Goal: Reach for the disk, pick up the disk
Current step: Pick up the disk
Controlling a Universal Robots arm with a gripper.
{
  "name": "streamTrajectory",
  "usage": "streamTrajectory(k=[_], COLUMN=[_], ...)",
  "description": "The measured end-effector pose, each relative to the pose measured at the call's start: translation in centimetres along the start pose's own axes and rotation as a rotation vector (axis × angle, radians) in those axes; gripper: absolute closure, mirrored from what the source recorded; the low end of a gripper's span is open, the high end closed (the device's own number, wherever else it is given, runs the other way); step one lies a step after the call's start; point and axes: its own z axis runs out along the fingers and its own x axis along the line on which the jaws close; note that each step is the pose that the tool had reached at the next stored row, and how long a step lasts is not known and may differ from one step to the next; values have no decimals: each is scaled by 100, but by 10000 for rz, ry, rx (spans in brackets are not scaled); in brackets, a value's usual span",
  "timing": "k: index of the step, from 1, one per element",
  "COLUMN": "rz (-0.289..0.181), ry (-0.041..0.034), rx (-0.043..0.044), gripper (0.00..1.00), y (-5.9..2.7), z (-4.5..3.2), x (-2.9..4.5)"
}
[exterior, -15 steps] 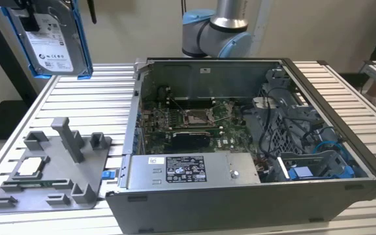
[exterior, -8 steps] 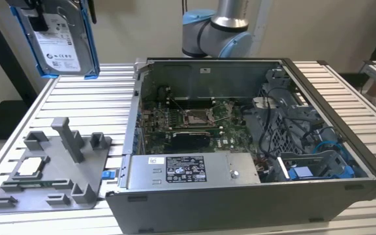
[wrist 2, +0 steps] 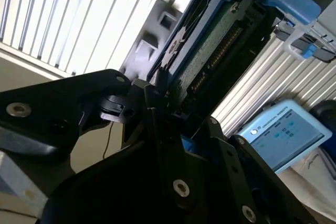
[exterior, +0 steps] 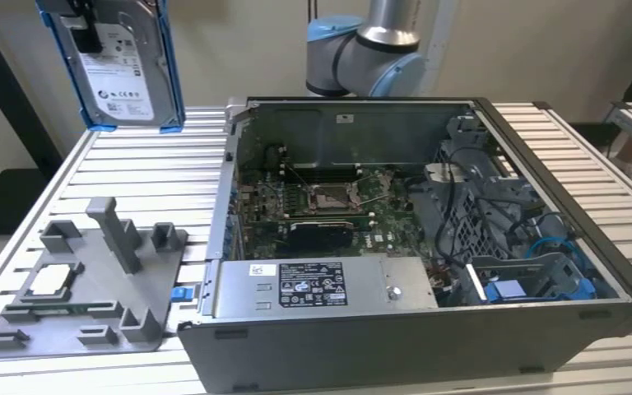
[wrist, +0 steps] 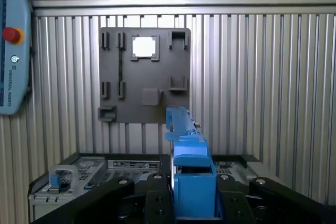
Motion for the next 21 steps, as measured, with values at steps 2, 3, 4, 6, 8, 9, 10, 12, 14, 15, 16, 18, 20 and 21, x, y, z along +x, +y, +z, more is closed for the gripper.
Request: streamTrajectory(k=[2,3,4,6,8,9,10,12,14,15,16,18,20,21], rz=[0,1,0,0,0,1,0,-1,-1,0,1,0,0,0], ry=[0,-1,-1,1,0,0,-1,0,1,0,0,-1,-1,-1], rx=[-2,-4,-5,-10,-11,-12,-11,-12,-13,-12,-12,-10,-9,-6], gripper=[100,100,100,100,100,100,100,100,100,100,100,100,100,100], y=[-72,-109,-147,-220,-293,-327,-362,-422,-476,-499,-525,-568,-610,-630], z=[0,-1,-1,-2,-2,-3,-3,-3,-4,-3,-2,1,3,5], x=[1,1,3,5,9,10,11,13,16,16,16,17,18,19])
